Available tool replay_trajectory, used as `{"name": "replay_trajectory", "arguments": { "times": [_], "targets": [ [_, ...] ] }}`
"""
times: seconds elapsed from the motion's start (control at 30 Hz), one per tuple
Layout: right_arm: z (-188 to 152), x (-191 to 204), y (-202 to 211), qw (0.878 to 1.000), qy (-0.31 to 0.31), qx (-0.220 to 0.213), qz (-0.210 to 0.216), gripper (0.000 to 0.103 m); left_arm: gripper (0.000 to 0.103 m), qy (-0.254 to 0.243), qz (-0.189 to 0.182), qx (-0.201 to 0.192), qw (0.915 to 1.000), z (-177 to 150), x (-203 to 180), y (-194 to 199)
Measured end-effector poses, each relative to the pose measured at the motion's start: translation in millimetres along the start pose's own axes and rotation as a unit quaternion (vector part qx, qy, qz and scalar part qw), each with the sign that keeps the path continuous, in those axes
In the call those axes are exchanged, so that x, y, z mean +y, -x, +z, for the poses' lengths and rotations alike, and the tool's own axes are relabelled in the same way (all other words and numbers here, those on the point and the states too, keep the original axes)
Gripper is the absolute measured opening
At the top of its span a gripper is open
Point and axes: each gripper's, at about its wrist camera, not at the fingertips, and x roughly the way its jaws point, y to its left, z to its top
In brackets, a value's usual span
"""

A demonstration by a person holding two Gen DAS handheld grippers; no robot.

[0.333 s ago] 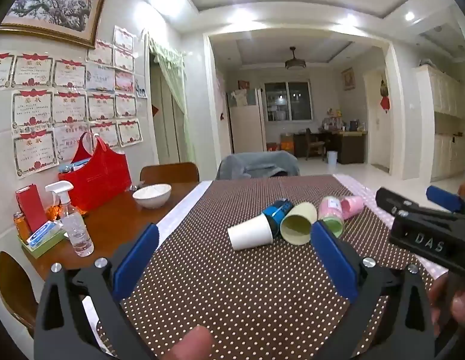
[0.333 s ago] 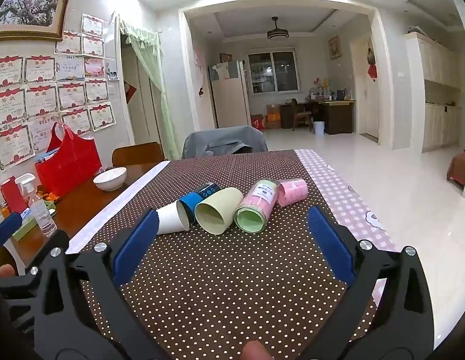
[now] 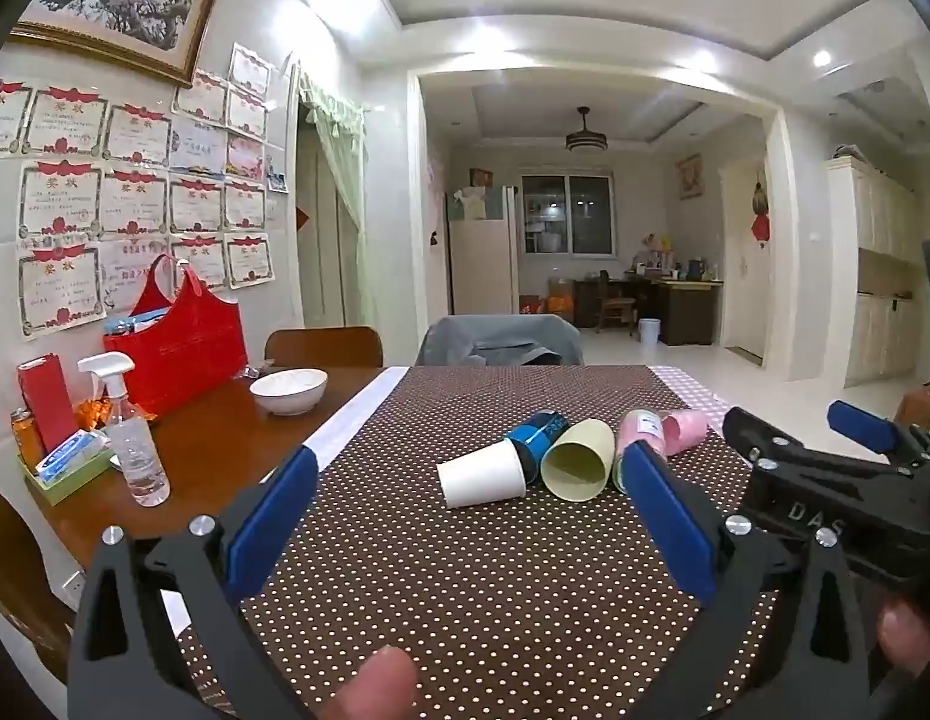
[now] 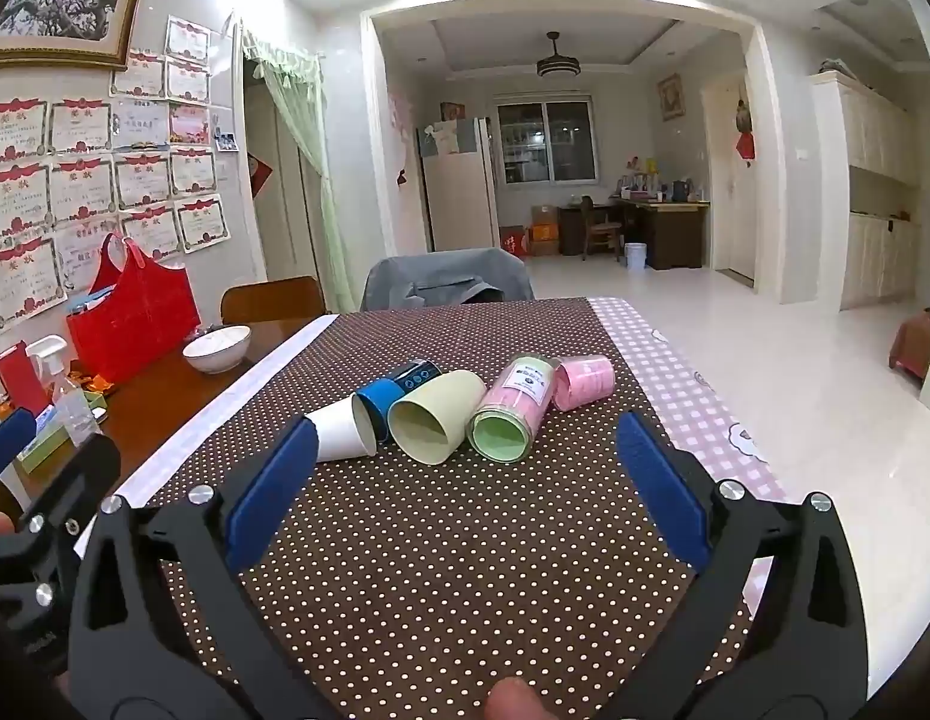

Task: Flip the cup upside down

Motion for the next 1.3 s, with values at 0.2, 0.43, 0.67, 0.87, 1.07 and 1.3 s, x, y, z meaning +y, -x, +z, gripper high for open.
{"name": "replay_trajectory", "arguments": {
  "times": [0.2, 0.43, 0.67, 0.87, 1.07, 1.3],
  "targets": [
    [2, -4, 4, 1.0, 0.0, -0.006, -0.006, 0.097, 0.099, 0.005, -0.01, 0.024, 0.9997, 1, 5, -10],
    [5, -7, 8, 1.0, -0.003, -0.011, -0.01, 0.097, 0.099, -0.004, -0.007, 0.021, 0.9997, 3, -2, -10],
    [9, -10, 9, 1.0, -0.006, -0.013, -0.01, 0.097, 0.099, -0.01, -0.009, 0.022, 0.9997, 5, -8, -15],
    [13, -13, 8, 1.0, -0.006, -0.017, -0.01, 0.097, 0.099, -0.011, -0.01, 0.025, 0.9996, 7, -11, -22],
    [14, -15, 7, 1.0, -0.004, -0.018, -0.01, 0.097, 0.099, -0.01, -0.011, 0.026, 0.9995, 8, -12, -26],
    [21, -14, 2, 1.0, 0.004, -0.018, -0.011, 0.097, 0.099, -0.006, -0.01, 0.029, 0.9995, 12, -10, -33]
  ]
}}
